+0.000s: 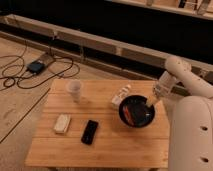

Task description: Pick up the ceramic bowl

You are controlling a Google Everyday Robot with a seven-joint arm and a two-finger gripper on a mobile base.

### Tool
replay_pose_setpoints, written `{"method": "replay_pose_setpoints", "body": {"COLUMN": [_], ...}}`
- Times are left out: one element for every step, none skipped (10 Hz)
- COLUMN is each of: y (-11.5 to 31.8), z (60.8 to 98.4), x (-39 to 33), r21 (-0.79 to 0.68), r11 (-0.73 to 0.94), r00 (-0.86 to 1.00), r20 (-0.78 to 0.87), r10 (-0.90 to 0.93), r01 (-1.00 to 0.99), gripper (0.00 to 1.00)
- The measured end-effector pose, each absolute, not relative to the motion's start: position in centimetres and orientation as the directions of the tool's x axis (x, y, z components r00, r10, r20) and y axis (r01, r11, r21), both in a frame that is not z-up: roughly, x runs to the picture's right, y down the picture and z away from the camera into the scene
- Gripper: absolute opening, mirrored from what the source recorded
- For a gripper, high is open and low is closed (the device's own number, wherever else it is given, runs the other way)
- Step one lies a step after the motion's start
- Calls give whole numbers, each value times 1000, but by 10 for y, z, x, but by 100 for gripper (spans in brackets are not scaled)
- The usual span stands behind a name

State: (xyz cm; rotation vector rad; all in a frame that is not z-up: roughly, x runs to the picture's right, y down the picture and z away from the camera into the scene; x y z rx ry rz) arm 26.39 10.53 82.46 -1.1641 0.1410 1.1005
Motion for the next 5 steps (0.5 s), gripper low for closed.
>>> {"method": "replay_pose_setpoints", "body": {"y": [104, 104, 104, 104, 104], "z": [823, 823, 823, 823, 823], "x": [261, 261, 261, 261, 261], "r21": [-673, -673, -673, -673, -673], "r11": [-22, -22, -22, -22, -22], "r00": [520, 520, 520, 520, 520], "r20": [-591, -591, -591, -591, -591], "r10": [617, 616, 617, 616, 617], "r01": [-740, -739, -739, -739, -739], "gripper": [0, 0, 0, 0, 0]}}
